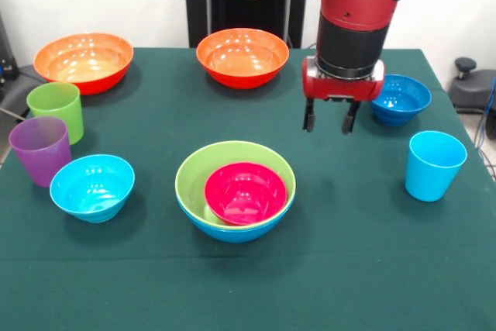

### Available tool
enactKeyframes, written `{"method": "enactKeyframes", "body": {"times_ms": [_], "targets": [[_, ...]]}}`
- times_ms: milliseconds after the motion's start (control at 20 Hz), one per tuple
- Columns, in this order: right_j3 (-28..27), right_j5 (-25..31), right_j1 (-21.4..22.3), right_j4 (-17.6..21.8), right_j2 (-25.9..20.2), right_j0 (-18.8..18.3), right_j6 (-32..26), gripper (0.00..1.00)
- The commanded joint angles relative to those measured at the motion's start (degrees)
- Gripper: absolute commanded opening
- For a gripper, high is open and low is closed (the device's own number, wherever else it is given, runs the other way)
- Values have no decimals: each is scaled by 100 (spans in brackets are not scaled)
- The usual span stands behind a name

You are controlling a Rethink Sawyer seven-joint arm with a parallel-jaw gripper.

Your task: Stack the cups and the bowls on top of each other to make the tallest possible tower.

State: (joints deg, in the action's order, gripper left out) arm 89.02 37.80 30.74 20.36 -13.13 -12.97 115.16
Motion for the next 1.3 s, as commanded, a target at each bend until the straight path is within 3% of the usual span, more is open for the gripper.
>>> {"method": "enactKeyframes", "body": {"times_ms": [50,350,500,750,1100,1300], "targets": [[480,128,299,-310,21,-78,585,100],[682,32,505,-570,46,79,840,100],[261,742,659,-878,42,215,858,100],[-776,1759,434,-1226,130,395,913,100],[-1609,2109,-28,-1417,294,553,1049,100],[-1760,2043,-183,-1485,362,609,1094,100]]}}
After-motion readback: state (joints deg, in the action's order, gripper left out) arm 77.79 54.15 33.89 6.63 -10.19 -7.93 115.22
